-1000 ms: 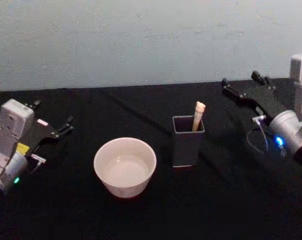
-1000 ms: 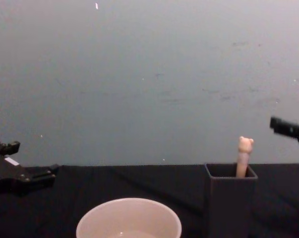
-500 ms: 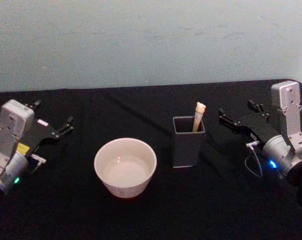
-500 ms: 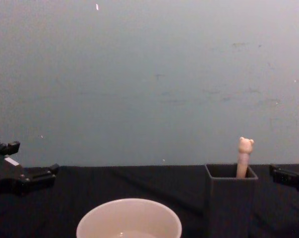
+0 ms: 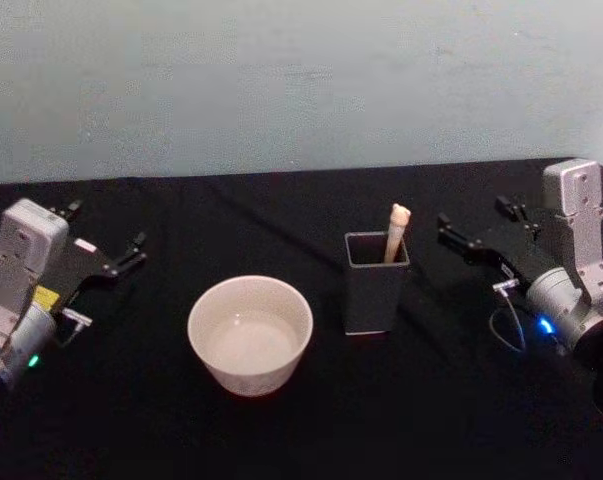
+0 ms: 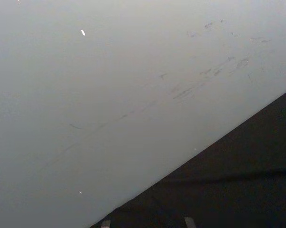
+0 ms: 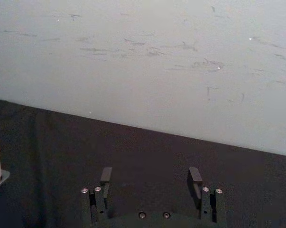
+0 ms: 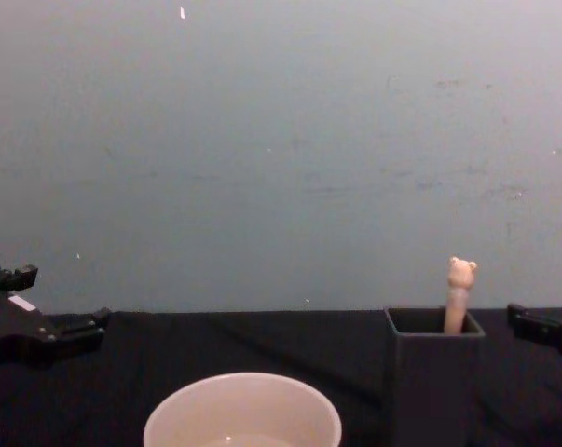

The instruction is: Pick up the stirring spoon with one hand, stir inside the cup, then place it back in its original position.

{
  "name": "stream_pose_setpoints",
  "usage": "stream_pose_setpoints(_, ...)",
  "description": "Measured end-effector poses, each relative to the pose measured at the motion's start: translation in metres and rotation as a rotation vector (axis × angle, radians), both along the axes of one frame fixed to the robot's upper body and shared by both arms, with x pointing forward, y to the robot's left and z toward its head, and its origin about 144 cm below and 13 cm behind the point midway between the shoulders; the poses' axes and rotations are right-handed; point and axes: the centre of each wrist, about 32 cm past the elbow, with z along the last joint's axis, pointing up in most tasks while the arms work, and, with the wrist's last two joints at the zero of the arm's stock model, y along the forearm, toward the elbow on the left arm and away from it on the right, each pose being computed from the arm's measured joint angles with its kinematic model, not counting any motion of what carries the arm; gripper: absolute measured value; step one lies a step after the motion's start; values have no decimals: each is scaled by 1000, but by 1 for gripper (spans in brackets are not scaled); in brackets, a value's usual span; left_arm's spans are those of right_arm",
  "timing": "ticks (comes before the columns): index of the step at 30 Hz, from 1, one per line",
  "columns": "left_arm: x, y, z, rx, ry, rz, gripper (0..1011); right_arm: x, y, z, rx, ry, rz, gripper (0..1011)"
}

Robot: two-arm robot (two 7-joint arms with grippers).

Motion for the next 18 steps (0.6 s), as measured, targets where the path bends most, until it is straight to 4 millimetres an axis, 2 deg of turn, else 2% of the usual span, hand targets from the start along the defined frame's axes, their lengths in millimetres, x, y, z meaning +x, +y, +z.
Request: stream_pose_setpoints(18,0,0,0,0,0,0,1001,0,0,1,2,-3,0,1002)
